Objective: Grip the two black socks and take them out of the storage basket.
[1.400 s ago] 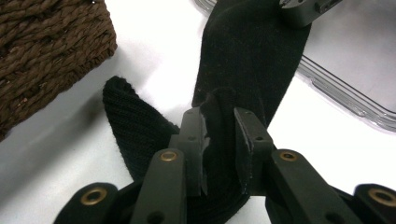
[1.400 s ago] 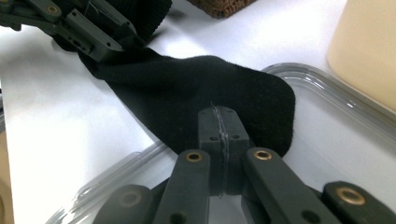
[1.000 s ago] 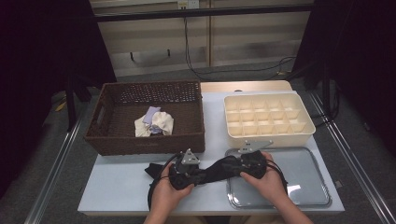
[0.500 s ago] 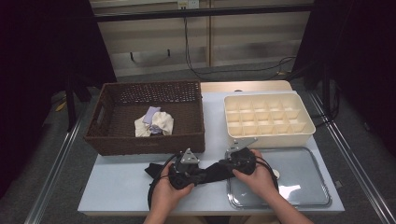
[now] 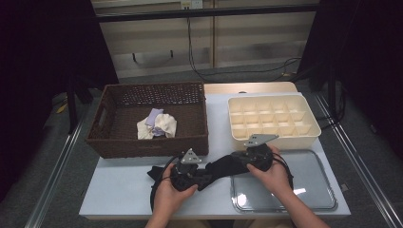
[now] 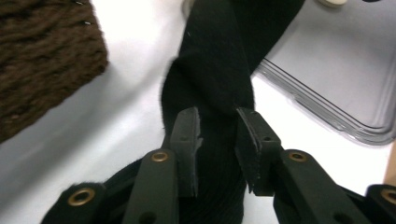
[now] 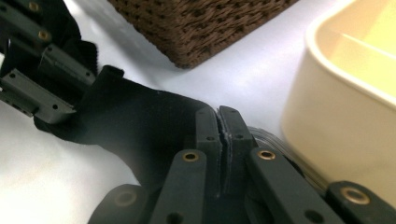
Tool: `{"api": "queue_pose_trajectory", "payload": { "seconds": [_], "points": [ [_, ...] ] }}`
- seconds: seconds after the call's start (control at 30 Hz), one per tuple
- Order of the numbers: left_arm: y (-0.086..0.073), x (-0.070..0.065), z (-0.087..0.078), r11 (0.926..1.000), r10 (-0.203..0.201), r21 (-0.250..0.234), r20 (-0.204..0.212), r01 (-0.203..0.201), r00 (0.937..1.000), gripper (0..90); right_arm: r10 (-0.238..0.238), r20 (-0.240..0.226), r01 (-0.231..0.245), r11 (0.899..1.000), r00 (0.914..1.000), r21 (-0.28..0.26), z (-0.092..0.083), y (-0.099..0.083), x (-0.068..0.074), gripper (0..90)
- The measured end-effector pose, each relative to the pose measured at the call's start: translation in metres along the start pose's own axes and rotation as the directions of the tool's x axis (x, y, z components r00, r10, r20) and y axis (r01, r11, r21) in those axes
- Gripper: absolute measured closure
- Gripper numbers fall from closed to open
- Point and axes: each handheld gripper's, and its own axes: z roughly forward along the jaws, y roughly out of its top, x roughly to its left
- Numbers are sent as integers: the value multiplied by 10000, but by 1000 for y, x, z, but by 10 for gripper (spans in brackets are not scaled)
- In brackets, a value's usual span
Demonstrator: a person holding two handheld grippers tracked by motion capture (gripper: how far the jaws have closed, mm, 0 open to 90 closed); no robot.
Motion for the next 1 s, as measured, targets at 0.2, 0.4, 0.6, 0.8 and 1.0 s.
{"api": "queue_pose_trajectory", "payload": {
  "seconds": [0.2, 0.4, 0.6, 0.8, 1.0],
  "points": [
    [2, -8, 3, 9991, 240, 337, 232, -248, 9994, 785, 200, -79, -200, 9998, 9998, -48, -5, -15, -1, 870],
    [0, -10, 11, 9975, 321, 618, 401, -345, 9987, 841, 543, -61, -544, 9984, 9985, -126, -9, -26, 0, 772],
    [0, -11, 13, 9977, 279, 599, 389, -302, 9989, 846, 597, -581, -616, 9976, 9965, -311, -4, -10, 10, 675],
    [-1, -11, 13, 9972, 392, 628, 340, -412, 9987, 846, 414, -1341, -443, 9989, 9901, -182, 10, 5, 27, 672],
    [-1, -11, 13, 9974, 370, 601, 351, -390, 9987, 846, 558, -1892, -542, 9984, 9803, 139, 28, 10, 34, 713]
  ]
}}
